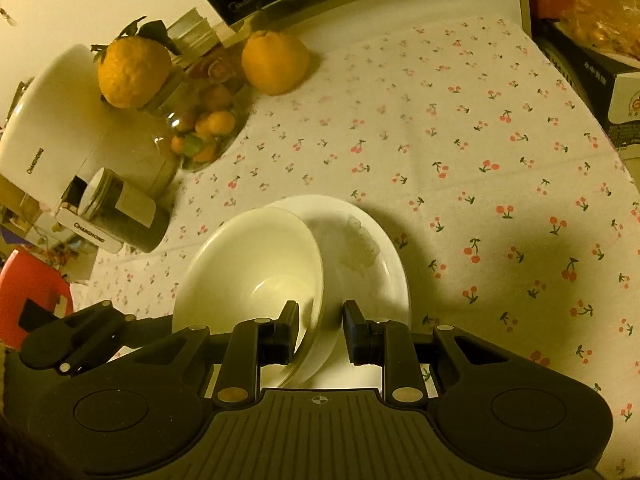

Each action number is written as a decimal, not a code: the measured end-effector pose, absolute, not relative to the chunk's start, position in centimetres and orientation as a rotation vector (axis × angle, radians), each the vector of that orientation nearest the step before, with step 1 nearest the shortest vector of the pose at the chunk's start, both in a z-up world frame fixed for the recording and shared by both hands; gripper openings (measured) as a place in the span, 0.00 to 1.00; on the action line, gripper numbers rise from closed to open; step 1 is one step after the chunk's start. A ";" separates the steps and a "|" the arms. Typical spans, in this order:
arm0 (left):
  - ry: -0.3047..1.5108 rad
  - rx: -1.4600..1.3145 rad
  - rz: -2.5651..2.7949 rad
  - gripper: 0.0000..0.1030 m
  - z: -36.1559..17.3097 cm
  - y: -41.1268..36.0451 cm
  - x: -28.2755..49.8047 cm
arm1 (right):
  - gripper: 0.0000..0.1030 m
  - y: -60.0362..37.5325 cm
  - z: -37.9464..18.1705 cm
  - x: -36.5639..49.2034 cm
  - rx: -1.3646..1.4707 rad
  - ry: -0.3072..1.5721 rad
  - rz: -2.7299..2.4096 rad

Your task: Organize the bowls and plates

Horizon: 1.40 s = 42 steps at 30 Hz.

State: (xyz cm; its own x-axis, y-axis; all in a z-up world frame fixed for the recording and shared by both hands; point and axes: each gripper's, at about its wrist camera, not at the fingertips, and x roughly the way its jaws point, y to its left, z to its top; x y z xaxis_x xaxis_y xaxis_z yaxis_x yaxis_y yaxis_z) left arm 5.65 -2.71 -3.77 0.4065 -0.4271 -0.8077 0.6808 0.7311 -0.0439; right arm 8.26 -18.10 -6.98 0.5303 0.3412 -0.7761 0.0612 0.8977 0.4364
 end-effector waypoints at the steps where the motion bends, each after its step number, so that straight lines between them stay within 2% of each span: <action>1: 0.910 0.318 -0.714 0.78 -3.8 -2.7 5.6 | 0.23 -18.1 -7.1 8.3 0.442 1.008 0.173; 3: 0.911 0.326 -0.718 0.79 -3.8 -2.8 5.7 | 0.23 -18.0 -7.1 8.4 0.435 1.005 0.174; 8: 0.903 0.324 -0.700 0.93 -3.5 -2.6 5.7 | 0.26 -18.0 -6.9 8.4 0.438 1.000 0.180; 11: 0.903 0.305 -0.698 0.97 -3.2 -2.4 5.7 | 0.37 -18.5 -6.5 8.2 0.458 0.968 0.173; 14: 0.907 0.303 -0.703 0.98 -3.0 -2.1 5.4 | 0.53 -19.3 -5.8 7.8 0.473 0.922 0.165; 19: 0.927 0.280 -0.711 0.99 -2.6 -1.7 4.7 | 0.65 -20.2 -4.4 6.4 0.447 0.855 0.161; 23: 0.929 0.271 -0.703 0.99 -1.7 -1.5 3.9 | 0.68 -20.4 -3.4 5.2 0.367 0.815 0.126; 25: 0.916 0.262 -0.699 1.00 -1.2 -1.2 3.4 | 0.75 -20.5 -3.1 4.4 0.343 0.794 0.120; 29: 0.919 0.199 -0.650 1.00 -0.5 -0.2 2.6 | 0.80 -20.3 -2.9 3.0 0.312 0.787 0.117; 42: 0.924 0.053 -0.301 1.00 -2.1 1.7 0.4 | 0.92 -17.1 -3.3 -1.7 0.178 0.763 0.046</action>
State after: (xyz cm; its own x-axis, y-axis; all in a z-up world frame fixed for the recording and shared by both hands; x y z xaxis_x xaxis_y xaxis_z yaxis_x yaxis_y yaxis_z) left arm 0.35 1.66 -2.11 0.5639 -0.2331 -0.7922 0.2787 0.9568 -0.0832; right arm -1.66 -17.11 -3.29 0.7227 0.1060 -0.6829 0.0227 0.9840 0.1767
